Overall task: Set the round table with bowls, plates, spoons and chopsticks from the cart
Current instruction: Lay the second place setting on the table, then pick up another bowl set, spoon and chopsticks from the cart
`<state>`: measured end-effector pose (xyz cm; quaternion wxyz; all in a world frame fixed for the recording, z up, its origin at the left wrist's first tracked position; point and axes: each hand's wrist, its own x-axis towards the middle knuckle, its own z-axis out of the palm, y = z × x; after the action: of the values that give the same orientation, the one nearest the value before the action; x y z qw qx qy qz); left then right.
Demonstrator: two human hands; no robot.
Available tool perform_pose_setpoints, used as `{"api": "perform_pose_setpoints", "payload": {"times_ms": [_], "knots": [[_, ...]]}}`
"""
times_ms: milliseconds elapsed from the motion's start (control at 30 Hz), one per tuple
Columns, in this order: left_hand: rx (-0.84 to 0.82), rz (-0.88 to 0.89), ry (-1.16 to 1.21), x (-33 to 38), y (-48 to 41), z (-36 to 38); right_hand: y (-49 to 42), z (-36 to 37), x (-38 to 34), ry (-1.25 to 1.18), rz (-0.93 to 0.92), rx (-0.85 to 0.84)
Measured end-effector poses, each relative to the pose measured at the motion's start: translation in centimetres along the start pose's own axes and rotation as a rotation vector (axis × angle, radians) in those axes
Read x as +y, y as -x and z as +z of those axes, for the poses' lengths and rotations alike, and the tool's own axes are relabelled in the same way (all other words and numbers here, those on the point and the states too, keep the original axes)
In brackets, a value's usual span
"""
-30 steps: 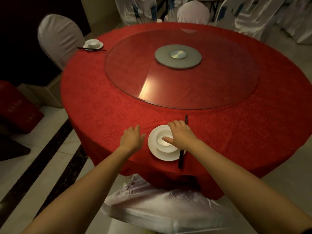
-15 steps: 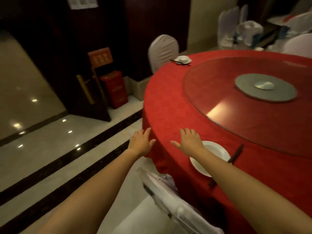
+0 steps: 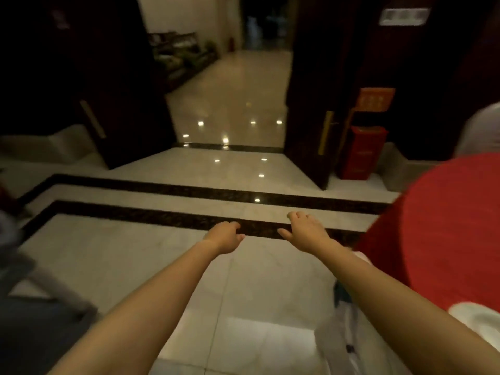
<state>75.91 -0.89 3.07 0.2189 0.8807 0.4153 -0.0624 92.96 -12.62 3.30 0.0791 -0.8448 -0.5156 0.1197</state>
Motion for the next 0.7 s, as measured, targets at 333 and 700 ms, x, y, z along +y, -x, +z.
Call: {"api": "perform_pose_setpoints", "payload": {"times_ms": [333,700], "knots": [[0.032,-0.486,0.099,-22.9,18.7,-2.9,1.0,7.1,-27.0,0.125,-0.532,-0.330],[0.165,-0.897,0.286,-39.5,43.9,-1.1,11.8,17.5,-52.1,0.180,-0.896,-0.585]]}}
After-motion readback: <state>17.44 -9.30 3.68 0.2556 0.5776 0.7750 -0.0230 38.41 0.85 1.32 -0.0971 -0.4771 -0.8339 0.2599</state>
